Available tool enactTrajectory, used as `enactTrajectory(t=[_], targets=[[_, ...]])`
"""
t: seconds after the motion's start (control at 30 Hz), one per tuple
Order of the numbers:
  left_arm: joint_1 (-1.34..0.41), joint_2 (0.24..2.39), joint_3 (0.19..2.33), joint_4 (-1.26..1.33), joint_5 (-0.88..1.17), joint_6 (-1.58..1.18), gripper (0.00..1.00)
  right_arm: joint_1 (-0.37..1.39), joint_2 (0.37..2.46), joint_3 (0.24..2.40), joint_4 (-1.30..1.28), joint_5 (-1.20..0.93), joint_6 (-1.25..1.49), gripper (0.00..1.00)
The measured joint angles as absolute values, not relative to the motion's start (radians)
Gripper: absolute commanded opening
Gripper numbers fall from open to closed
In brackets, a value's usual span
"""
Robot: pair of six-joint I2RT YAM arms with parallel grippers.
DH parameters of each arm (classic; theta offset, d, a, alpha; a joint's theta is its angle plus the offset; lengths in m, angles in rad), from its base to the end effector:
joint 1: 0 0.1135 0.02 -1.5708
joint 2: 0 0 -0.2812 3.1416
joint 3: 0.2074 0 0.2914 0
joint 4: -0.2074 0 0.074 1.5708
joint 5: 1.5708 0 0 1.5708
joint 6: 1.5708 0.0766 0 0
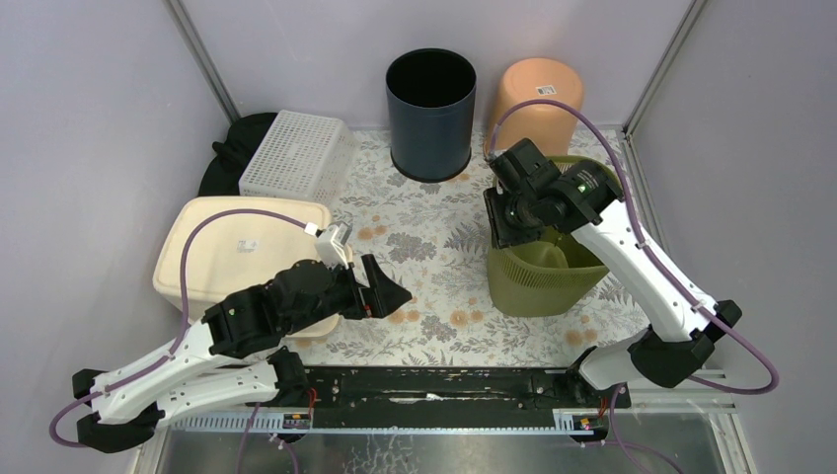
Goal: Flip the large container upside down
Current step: Move the container to the center of the board.
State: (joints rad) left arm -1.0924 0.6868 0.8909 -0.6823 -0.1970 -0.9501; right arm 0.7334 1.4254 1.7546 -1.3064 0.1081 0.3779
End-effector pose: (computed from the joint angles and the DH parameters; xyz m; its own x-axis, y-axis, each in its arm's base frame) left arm 0.1063 -0.1724 0.3397 -0.7663 -0.2551 -0.5896 0.2875 0.6846 -0.6698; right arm 0.2386 0.2038 0.4162 -0.8014 -0.2283 -0.5529 -0.3496 0.9287 0.1233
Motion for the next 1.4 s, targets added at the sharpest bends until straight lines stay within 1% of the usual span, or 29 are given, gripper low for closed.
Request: enactTrajectory(t=[0.1, 0.17, 0.2, 0.23, 0.3, 0.33, 0.5, 0.73, 1.4], targets=[[-1.092, 0.690, 0.891, -0.679, -0.194, -0.950, 1.00, 0.733, 1.452, 1.796, -1.313, 0.136, 0.383, 0.45], [-1.092, 0.690, 0.891, -0.677, -0.191, -0.950, 1.00, 0.733, 1.472, 1.824, -1.319, 0.160, 0.388, 0.51], [-1.092, 0.688, 0.891, -0.676, -0.191, -0.950, 1.00, 0.733, 1.482, 1.838, -1.323, 0.169, 0.391, 0.57], [-1.092, 0.688, 0.890, -0.674, -0.190, -0.950, 1.00, 0.733, 1.492, 1.851, -1.327, 0.175, 0.392, 0.63], [-1.092, 0.682, 0.887, -0.673, -0.190, -0.950, 1.00, 0.733, 1.526, 1.892, -1.339, 0.191, 0.402, 0.91], [-1.092, 0.679, 0.886, -0.672, -0.190, -0.950, 1.00, 0.733, 1.544, 1.913, -1.346, 0.199, 0.408, 0.99], [-1.093, 0.678, 0.878, -0.668, -0.182, -0.950, 1.00, 0.733, 1.637, 2.000, -1.370, 0.255, 0.436, 0.99], [-1.092, 0.688, 0.857, -0.665, -0.167, -0.949, 1.00, 0.733, 1.674, 2.088, -1.423, 0.275, 0.450, 0.99], [-1.092, 0.698, 0.822, -0.665, -0.140, -0.950, 1.00, 0.733, 1.682, 2.056, -1.452, 0.216, 0.450, 0.99]])
